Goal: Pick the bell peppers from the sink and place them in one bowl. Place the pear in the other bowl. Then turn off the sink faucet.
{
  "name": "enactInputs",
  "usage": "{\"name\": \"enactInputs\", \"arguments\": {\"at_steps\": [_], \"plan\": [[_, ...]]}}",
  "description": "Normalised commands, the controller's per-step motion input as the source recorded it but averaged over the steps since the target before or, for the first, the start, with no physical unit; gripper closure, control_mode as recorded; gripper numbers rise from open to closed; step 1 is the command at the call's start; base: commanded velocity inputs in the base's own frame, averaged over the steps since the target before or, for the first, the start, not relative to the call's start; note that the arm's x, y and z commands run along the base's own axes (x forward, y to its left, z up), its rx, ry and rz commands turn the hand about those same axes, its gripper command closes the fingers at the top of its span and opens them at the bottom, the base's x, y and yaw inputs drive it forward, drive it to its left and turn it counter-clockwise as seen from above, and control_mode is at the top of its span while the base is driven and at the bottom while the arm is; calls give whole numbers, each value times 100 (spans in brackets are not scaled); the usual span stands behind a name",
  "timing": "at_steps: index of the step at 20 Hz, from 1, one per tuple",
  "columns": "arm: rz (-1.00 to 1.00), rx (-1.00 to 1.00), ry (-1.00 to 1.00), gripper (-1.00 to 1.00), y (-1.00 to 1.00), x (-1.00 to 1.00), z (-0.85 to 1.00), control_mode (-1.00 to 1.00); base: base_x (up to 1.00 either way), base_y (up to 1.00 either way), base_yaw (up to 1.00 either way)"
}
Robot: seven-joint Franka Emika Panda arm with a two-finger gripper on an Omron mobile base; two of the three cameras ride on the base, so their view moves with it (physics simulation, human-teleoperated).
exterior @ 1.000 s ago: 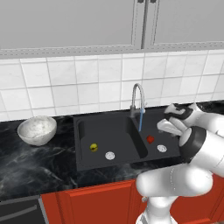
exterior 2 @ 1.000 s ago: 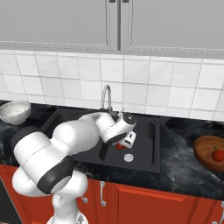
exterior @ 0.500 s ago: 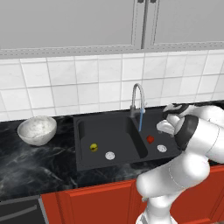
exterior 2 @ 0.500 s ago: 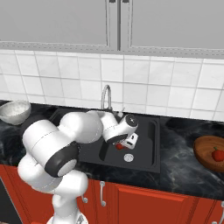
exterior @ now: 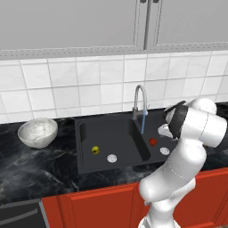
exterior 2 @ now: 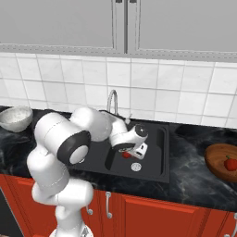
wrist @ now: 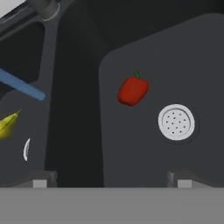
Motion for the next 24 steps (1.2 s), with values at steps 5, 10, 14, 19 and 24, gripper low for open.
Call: {"name": "enactInputs", "arguments": {"at_steps": [5,10,14,19,24], "plan": [[0,0,0,-100,0,29,-32,-100,0,0,0],[0,1,0,-100,0,39,-31,-100,0,0,0],[0,2,0,-100,0,49,-31,-100,0,0,0],[0,2,0,-100,-3,50,-30,-100,0,0,0],[0,0,0,-100,-2,41,-34,-100,0,0,0]]}}
